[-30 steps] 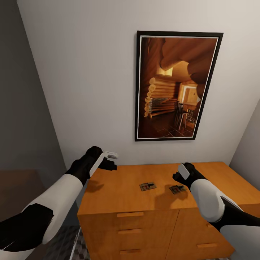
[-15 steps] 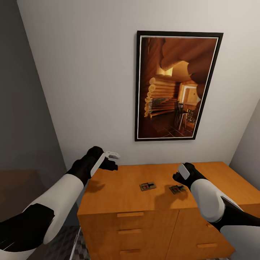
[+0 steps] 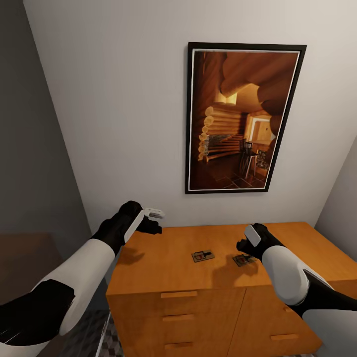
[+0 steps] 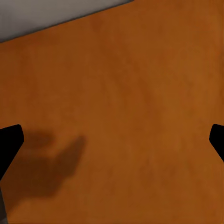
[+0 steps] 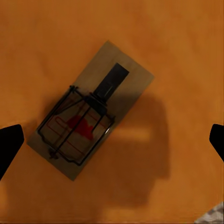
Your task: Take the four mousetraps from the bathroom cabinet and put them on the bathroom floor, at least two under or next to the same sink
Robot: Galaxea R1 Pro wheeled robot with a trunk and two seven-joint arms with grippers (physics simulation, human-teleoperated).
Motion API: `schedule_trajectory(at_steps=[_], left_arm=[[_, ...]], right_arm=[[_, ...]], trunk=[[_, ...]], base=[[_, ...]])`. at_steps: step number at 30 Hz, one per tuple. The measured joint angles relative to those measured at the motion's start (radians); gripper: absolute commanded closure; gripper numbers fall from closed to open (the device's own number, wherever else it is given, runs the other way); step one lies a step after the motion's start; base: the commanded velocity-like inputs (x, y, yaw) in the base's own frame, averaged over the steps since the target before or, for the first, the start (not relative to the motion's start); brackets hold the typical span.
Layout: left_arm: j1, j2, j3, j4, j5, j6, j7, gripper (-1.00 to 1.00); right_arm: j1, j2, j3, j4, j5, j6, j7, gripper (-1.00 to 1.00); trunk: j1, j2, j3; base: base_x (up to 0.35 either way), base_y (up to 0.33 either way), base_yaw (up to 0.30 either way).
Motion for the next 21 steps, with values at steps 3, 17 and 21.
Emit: schedule_trajectory(at_steps=[3,17,21], left_arm=[[0.000,0.000,0.000,0.000,0.000,0.000,0.000,-1.00],[0.000,0.000,0.000,0.000,-0.001,0.000,-0.001,-1.00],[0.000,0.000,0.000,0.000,-0.001,0.000,-0.001,-1.00]], right_arm=[[0.000,-0.001,0.000,-0.001,-0.003,0.038,0.000,-1.00],[0.000,-0.007,0.001,-0.013,-0.076,0.171,0.004,-1.00],[0.000,-0.007,0.002,-0.016,-0.086,0.184,0.005,-1.00]], trunk=[[0.000,0.000,0.000],[0.000,0.000,0.000],[0.000,0.000,0.000]], base=[[0.000,0.000,0.000],[0.000,0.000,0.000],[0.000,0.000,0.000]])
